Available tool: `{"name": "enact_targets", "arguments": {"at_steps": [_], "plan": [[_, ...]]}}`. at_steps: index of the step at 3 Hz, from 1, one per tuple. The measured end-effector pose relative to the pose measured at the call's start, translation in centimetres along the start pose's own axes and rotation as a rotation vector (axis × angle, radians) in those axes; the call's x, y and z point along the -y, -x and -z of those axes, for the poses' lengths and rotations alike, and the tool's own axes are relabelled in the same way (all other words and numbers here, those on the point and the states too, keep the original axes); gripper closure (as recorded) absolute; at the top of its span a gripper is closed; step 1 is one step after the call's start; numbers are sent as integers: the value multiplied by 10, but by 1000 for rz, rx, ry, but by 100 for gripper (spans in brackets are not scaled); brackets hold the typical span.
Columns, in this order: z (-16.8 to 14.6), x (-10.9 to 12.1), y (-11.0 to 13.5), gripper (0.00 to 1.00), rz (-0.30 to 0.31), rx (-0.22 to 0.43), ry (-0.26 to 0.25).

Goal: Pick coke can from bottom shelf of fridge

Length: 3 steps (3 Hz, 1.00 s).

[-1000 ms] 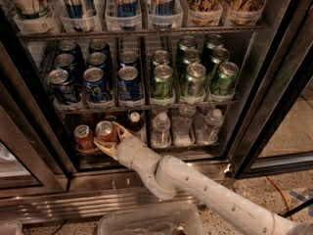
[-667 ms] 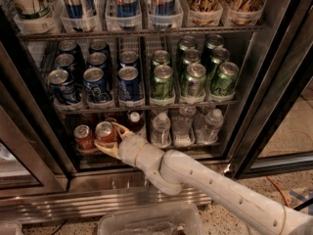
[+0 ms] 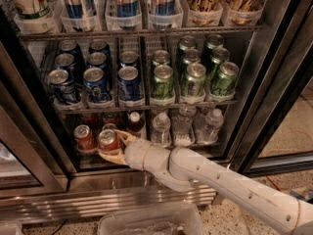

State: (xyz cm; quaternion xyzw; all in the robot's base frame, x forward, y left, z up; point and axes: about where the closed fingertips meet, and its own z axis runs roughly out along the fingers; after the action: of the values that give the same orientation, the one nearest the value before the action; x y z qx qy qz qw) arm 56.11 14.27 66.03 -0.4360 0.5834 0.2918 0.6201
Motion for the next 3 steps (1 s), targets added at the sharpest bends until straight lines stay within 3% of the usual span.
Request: {"name": "enact_targets", "arguments": {"at_steps": [2,3], "plan": [[17,-23,-6,100,1,-11,84],[30,-31,3,100,17,-23,92]]}}
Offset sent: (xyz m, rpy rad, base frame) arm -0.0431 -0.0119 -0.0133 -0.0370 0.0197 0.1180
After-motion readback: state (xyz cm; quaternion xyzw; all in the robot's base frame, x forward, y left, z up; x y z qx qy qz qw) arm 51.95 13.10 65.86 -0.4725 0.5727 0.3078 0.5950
